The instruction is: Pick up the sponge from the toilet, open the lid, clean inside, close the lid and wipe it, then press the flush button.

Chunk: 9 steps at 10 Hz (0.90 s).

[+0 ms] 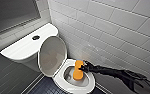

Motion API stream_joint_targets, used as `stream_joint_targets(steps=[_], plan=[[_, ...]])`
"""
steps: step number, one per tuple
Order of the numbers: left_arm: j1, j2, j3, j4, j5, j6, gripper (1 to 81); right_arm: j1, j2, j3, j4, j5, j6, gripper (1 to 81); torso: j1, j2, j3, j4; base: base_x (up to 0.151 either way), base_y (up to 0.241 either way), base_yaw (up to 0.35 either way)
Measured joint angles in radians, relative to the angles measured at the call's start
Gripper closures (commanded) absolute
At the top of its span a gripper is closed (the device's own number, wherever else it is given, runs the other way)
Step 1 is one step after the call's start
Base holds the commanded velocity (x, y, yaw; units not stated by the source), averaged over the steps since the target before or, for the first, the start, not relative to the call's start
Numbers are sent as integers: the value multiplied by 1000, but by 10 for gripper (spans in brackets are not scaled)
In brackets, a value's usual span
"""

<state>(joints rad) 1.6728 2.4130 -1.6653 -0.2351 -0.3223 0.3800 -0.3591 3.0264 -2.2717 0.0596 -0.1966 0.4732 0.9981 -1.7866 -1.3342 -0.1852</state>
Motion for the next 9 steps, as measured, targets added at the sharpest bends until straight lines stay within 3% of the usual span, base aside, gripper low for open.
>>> stream_joint_targets(steps=[4,9], plan=[[11,0,0,0,-6,0,10,-51,-76,62,-1,46,-1,811,0,0,0,0,0,0,0],[12,7,0,1,-8,1,10,-93,-311,320,-1,80,7,811,0,0,0,0,0,0,0]])
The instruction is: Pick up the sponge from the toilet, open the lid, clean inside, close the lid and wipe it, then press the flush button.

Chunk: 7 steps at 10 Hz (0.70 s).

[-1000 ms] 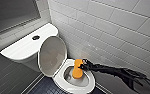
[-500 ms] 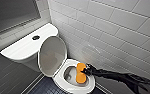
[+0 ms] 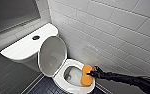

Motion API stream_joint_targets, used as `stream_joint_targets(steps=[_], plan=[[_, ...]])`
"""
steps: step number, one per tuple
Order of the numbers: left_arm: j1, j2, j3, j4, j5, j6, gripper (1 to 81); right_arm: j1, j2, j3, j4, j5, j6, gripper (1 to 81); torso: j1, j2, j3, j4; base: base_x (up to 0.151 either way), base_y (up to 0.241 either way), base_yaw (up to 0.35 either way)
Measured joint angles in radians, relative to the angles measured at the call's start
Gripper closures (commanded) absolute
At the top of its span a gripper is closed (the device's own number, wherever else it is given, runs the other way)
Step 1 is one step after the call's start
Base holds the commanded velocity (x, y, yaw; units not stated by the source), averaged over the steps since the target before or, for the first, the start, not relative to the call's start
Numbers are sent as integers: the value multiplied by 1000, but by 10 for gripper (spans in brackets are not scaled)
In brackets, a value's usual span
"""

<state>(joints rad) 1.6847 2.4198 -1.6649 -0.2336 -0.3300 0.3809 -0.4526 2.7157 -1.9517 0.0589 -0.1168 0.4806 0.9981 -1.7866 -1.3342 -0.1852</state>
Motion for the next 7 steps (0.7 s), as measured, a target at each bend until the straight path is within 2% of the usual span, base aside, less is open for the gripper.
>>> stream_joint_targets(steps=[1,2,4,7], plan=[[0,-1,0,0,0,0,10,-39,-40,16,0,19,0,811,0,0,0,0,0,0,0],[0,-2,1,0,0,0,10,-76,-67,46,1,82,0,811,0,0,0,0,0,0,0],[0,-6,9,1,0,1,10,-124,-120,103,1,145,0,811,0,0,0,0,0,0,0],[0,-6,10,1,-1,4,10,-166,-211,211,0,131,0,811,0,0,0,0,0,0,0]])
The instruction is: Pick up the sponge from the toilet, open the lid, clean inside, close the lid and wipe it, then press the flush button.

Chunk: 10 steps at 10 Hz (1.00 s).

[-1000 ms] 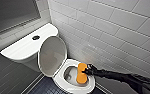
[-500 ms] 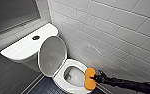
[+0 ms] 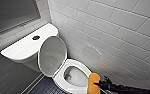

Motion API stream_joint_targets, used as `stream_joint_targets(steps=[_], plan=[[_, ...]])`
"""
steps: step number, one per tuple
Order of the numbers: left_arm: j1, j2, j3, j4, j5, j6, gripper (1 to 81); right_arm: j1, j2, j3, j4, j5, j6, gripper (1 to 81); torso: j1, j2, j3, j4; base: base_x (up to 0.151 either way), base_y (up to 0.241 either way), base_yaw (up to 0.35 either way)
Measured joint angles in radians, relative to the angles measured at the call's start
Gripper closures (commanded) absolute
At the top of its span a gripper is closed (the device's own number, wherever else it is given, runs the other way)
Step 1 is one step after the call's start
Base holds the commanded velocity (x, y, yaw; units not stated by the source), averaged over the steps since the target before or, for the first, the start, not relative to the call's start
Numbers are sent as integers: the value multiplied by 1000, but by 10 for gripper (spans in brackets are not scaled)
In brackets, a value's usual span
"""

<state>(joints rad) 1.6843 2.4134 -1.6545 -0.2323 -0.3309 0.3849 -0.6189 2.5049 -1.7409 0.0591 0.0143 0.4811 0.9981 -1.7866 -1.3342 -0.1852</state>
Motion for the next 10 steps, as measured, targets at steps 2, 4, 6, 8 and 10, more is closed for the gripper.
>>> stream_joint_targets(steps=[2,4,6,8,10], plan=[[0,0,0,0,0,0,10,-43,-89,80,0,-7,0,811,0,0,0,0,0,0,0],[0,0,0,0,-5,1,10,-99,-178,174,-6,-14,0,811,0,0,0,0,0,0,0],[-4,0,4,0,-6,3,10,-162,-274,264,-28,-19,-1,811,0,0,0,0,0,0,0],[-12,1,7,1,-7,3,10,-172,-376,371,-52,-16,0,811,0,0,0,0,0,0,0],[-19,4,8,8,-7,3,10,-144,-424,435,-66,-35,-1,811,0,0,0,0,0,0,0]])
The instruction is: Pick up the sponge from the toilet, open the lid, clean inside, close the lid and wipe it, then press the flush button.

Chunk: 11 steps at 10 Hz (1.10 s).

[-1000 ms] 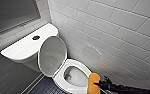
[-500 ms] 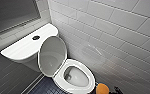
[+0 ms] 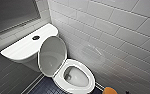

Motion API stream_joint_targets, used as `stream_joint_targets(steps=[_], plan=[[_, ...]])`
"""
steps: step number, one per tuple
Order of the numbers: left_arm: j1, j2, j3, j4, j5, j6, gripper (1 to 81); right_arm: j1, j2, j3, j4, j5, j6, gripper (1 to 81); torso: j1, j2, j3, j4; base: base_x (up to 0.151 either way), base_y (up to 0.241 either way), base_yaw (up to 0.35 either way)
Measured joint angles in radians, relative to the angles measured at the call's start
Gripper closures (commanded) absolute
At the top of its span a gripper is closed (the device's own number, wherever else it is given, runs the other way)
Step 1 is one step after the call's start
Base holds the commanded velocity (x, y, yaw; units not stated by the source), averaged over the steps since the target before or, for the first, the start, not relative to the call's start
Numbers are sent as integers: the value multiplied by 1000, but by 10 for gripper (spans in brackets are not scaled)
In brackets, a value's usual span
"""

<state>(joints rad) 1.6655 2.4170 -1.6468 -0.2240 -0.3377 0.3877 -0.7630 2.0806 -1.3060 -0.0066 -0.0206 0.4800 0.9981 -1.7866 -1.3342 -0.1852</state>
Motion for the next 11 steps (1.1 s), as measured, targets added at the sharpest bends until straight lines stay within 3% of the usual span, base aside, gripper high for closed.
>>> stream_joint_targets(steps=[3,4,9,11], plan=[[-1,0,0,2,-1,0,10,189,46,7,-10,-44,5,811,0,0,0,4,0,0,0],[-3,3,0,3,-1,0,10,224,70,1,-11,-62,13,811,0,0,0,20,0,0,0],[-3,9,1,3,1,0,10,319,367,-165,-16,-174,47,811,0,0,0,171,0,0,0],[-3,10,1,3,1,0,10,357,494,-272,-17,-195,55,811,0,0,-23,199,0,0,0]])
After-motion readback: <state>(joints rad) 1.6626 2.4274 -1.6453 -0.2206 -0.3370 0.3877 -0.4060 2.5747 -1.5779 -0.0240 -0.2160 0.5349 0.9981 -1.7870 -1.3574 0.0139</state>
